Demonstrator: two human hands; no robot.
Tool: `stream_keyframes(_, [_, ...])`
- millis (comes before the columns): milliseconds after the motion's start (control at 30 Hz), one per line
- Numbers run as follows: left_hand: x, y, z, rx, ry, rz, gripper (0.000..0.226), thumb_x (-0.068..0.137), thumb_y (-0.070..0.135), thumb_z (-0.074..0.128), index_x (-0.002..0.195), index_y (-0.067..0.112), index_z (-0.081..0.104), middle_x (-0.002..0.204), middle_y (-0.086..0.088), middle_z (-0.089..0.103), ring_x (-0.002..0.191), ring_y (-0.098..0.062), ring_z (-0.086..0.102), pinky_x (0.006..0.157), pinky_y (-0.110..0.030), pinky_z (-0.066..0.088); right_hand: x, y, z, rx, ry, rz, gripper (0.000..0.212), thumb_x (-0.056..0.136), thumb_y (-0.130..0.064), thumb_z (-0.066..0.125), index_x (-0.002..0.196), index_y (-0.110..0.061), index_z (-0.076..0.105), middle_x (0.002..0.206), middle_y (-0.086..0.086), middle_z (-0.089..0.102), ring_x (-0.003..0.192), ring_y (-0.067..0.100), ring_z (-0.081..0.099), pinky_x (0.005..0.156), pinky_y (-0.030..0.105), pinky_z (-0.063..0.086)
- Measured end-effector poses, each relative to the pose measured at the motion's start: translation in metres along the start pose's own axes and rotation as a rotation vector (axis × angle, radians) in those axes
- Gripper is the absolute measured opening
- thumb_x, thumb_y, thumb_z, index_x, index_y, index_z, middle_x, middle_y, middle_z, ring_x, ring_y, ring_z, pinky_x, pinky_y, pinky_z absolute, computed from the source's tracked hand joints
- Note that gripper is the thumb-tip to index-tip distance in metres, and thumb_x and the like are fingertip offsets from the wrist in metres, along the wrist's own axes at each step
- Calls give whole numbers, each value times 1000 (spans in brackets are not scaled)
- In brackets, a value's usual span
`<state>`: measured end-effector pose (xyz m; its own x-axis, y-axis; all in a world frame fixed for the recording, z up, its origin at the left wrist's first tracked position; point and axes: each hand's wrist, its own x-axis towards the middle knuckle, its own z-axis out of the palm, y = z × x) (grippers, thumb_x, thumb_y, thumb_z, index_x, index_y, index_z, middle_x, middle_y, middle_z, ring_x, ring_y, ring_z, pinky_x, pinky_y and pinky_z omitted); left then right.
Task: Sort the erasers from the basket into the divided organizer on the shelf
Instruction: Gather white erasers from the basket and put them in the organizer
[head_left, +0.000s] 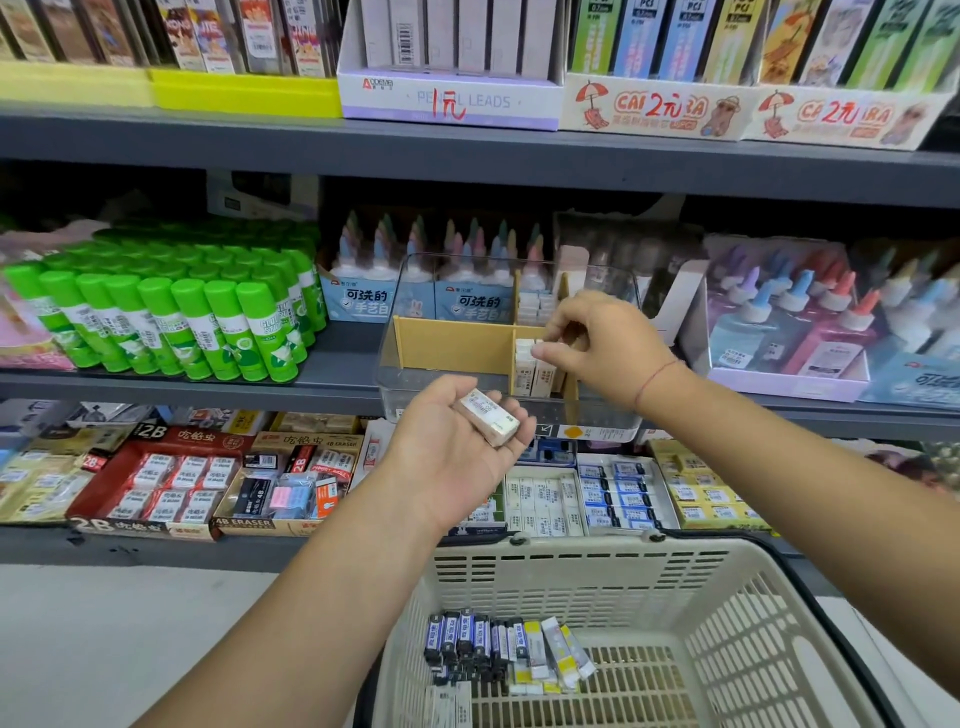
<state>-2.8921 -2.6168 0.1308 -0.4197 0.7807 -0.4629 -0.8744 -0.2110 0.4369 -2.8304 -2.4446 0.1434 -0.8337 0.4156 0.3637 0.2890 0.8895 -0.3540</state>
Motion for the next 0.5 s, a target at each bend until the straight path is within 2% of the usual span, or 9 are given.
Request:
stream_keyframes(67, [1, -2, 1, 43, -32, 16, 26, 101, 22, 43, 101, -2, 51, 89, -16, 57, 80, -22, 57, 80, -34, 52, -15, -19, -6, 279, -79, 42, 18, 82, -33, 71, 85, -16, 66, 77, -5, 59, 65, 5, 49, 66, 22, 47])
stream_keyframes(133, [2, -6, 2, 164, -79, 44, 28, 101, 23, 44, 110, -1, 56, 96, -15, 67, 80, -19, 67, 75, -30, 57, -28, -34, -9, 463, -230, 42, 20, 80, -27, 74, 95, -15, 67, 79, -3, 60, 61, 2, 48, 61, 18, 47])
stream_keyframes(233, [2, -11, 3, 344, -62, 105, 28, 95, 25, 53, 110, 2, 61, 97, -13, 72, 73, -17, 71, 60, -26, 58, -33, -38, -12, 462, -337, -18, 37, 76, -23, 79, 111, -20, 65, 96, -1, 62, 68, 10, 51, 69, 20, 51])
stream_keyframes(300, [0, -13, 2, 411, -48, 134, 27, 91, 25, 59, 106, 3, 62, 95, -13, 73, 73, -18, 71, 59, -25, 57, -33, -37, -16, 441, -379, -28, 45, 74, -23, 80, 115, -25, 63, 102, -7, 61, 79, 20, 57, 79, 25, 52])
stream_keyframes(367, [-1, -15, 2, 435, -35, 154, 22, 89, 23, 62, 99, 4, 63, 90, -13, 74, 73, -18, 72, 61, -26, 58, -35, -39, -19, 415, -397, -35, 44, 73, -24, 81, 114, -26, 64, 98, -14, 59, 87, 22, 59, 82, 28, 52])
stream_keyframes(433, [-1, -16, 1, 443, -30, 171, 25, 87, 25, 63, 101, 4, 62, 90, -13, 74, 76, -19, 72, 65, -27, 59, -38, -42, -21, 406, -369, -29, 38, 70, -23, 83, 105, -23, 67, 88, -15, 60, 77, 15, 59, 74, 26, 53])
stream_keyframes(500, [-1, -15, 1, 462, -48, 178, 36, 87, 28, 63, 111, 1, 60, 98, -15, 73, 82, -21, 71, 70, -30, 59, -39, -42, -22, 416, -335, 3, 34, 68, -20, 85, 96, -19, 66, 71, -15, 59, 59, 1, 53, 59, 16, 47])
